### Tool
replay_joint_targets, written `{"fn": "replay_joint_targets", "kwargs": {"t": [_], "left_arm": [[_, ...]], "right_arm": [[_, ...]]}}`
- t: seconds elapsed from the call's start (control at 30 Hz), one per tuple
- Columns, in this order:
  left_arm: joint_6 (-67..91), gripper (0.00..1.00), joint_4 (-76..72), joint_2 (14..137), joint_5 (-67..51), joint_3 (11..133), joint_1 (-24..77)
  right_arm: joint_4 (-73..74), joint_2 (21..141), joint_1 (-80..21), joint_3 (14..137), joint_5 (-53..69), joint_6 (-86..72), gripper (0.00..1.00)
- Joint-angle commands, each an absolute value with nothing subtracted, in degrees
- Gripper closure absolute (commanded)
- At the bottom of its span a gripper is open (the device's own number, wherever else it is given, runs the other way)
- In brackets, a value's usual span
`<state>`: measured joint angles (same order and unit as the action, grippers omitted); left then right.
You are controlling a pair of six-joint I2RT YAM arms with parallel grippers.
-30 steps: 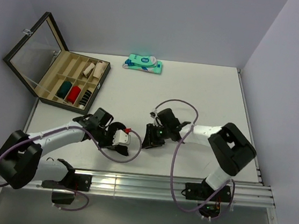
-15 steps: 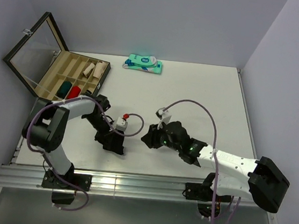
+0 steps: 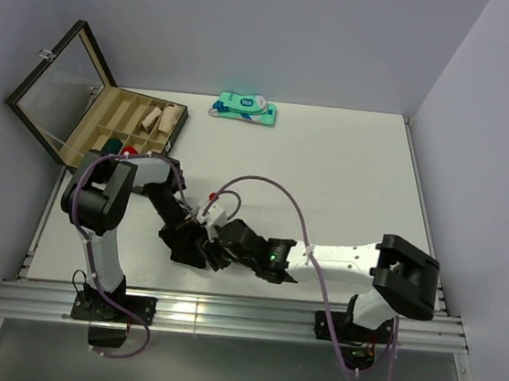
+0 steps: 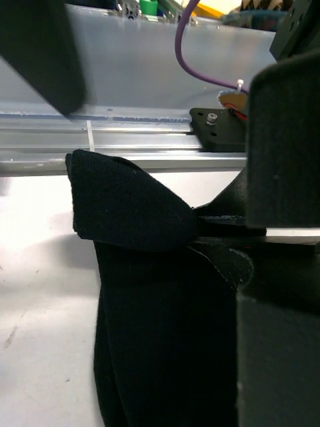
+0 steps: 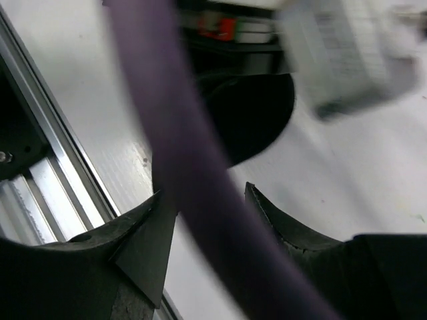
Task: Roll the socks
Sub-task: Roll the sock at the center of the board.
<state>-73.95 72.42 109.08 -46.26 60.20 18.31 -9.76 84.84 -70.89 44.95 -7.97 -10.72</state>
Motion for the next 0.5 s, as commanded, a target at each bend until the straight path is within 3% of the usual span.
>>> {"fn": "replay_joint_targets", "kwargs": {"t": [0.0,0.47], "left_arm": [[-76.55,1.0,75.94,109.42,-48.87,62.23,17.84],[-76.11,1.0,76.9,110.13,-49.22,63.54,17.67]], "right_arm": [[-7.65,90.34,-73.38,51.66,-10.98,-5.45,0.47],[-5.01,101.68,-76.29,58.27,-10.37,-3.43,0.46]]}}
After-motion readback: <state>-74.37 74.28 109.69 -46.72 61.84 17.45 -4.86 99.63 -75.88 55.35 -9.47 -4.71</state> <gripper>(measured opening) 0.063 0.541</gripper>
